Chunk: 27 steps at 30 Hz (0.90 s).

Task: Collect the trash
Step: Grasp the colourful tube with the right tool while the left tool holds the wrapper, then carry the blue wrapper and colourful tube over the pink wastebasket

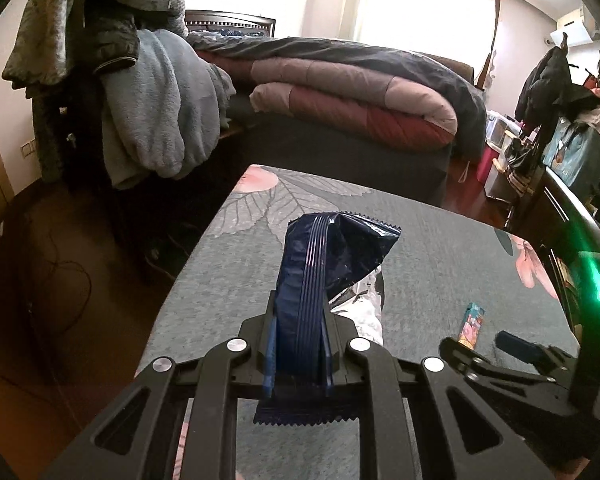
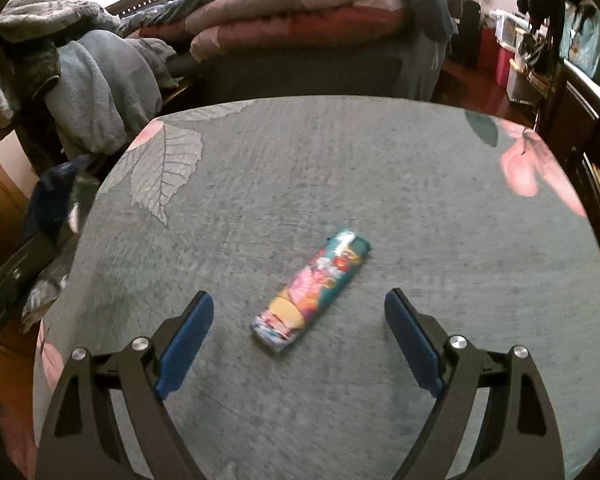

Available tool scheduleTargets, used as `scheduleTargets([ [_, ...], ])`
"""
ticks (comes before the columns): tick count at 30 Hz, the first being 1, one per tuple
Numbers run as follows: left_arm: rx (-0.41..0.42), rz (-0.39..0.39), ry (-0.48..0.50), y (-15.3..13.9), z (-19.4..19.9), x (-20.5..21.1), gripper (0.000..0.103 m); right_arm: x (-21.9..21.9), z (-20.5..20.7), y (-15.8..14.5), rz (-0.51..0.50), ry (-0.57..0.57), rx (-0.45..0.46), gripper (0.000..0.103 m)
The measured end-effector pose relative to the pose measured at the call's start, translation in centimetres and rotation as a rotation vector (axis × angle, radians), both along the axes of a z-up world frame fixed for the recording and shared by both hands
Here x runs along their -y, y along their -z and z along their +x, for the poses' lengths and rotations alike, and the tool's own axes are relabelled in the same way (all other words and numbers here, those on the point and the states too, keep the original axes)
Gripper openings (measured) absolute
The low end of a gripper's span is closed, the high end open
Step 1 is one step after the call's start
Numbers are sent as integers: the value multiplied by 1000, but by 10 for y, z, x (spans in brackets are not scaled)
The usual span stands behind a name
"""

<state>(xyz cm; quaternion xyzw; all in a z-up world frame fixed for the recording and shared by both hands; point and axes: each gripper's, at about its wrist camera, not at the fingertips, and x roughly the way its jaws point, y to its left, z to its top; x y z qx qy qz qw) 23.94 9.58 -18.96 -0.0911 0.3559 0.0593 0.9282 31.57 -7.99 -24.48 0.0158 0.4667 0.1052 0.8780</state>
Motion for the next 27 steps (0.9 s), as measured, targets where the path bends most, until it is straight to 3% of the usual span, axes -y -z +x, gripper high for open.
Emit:
scheduleTargets([
  [5, 10, -5, -7, -1, -4, -6, 18, -8, 3, 2, -30, 12, 12, 76],
  [10, 15, -20, -9, -2, -6, -9, 17, -11, 2, 2, -92, 6, 44, 43],
  [14, 19, -18, -12, -6, -9, -9, 17, -4, -2, 2, -75, -11, 44, 24],
  [27, 20, 3, 18, -24, -19, 25, 17, 63, -38, -21, 75, 22, 44, 24],
])
